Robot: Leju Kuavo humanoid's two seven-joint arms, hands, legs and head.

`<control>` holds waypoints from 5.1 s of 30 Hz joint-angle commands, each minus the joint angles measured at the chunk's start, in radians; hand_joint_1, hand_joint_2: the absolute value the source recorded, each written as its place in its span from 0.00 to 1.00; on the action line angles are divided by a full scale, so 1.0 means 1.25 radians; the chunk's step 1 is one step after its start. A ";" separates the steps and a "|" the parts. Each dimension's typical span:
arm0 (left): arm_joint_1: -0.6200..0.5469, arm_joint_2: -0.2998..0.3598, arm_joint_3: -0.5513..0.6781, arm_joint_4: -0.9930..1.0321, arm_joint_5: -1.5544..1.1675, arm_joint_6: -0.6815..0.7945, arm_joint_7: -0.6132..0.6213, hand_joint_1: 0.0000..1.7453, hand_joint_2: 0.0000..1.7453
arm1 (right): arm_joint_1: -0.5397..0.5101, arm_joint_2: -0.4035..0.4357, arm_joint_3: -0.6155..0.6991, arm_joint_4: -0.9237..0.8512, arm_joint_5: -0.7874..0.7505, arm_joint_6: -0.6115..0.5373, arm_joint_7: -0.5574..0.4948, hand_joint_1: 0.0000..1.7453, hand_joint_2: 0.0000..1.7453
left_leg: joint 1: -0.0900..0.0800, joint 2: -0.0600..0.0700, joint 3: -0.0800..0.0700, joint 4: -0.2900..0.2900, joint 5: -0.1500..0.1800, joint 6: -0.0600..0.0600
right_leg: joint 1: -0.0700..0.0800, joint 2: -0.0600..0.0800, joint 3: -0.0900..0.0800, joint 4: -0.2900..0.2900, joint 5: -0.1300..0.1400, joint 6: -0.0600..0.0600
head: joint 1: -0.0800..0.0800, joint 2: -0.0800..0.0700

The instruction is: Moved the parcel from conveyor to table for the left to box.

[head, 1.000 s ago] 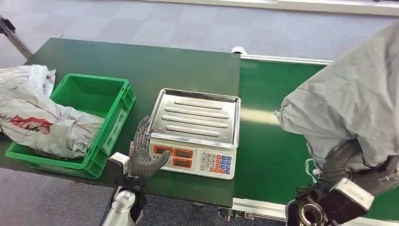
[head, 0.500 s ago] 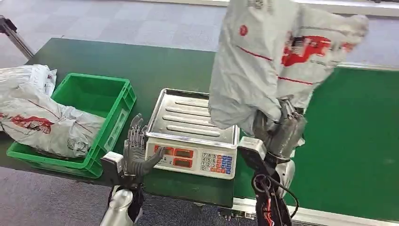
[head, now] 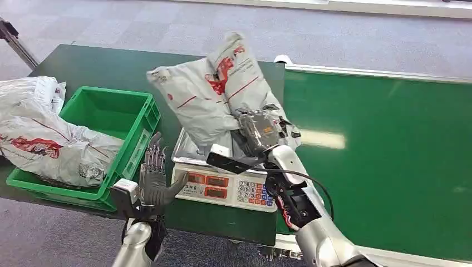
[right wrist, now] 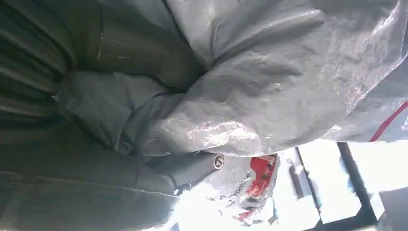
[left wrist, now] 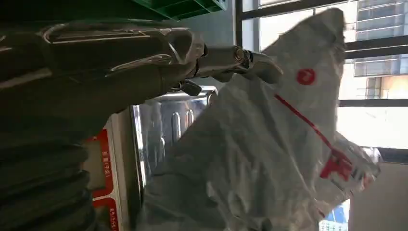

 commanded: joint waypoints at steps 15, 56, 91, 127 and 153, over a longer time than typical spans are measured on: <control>0.019 0.035 -0.008 -0.008 0.007 0.008 0.002 0.00 1.00 | -0.114 0.020 0.182 0.203 0.061 -0.115 0.166 1.00 1.00 | 0.000 0.001 0.002 -0.001 0.000 0.001 | 0.000 0.000 0.001 -0.001 0.000 0.000 | 0.000 0.000; 0.001 0.037 -0.025 0.025 0.004 0.032 0.002 0.00 1.00 | -0.025 0.013 -0.084 0.076 -0.421 -0.086 -0.200 0.00 1.00 | 0.000 0.000 0.001 -0.001 0.000 0.000 | 0.000 -0.001 0.000 -0.001 0.000 0.000 | 0.000 0.000; -0.017 0.048 -0.093 -0.102 -0.106 0.140 0.002 0.00 1.00 | 0.489 -0.019 -0.280 -0.610 -0.864 0.178 -0.244 0.00 1.00 | 0.000 -0.002 0.000 0.000 0.000 0.001 | 0.000 -0.004 0.001 -0.001 -0.001 0.000 | 0.000 0.000; -0.541 0.088 -0.230 0.614 -0.605 0.052 0.370 0.00 1.00 | 0.473 -0.036 -0.202 -0.463 -0.810 0.150 -0.244 0.00 1.00 | 0.000 0.001 0.002 -0.001 0.000 0.000 | 0.000 -0.001 0.001 -0.001 0.000 0.000 | 0.000 0.000; -0.475 0.054 -0.106 0.408 -0.444 0.203 0.120 1.00 1.00 | 0.490 -0.017 -0.225 -0.461 -0.816 0.170 -0.244 0.00 1.00 | 0.000 0.001 0.001 0.000 0.000 0.000 | 0.000 0.000 0.000 -0.001 0.000 0.000 | 0.000 0.000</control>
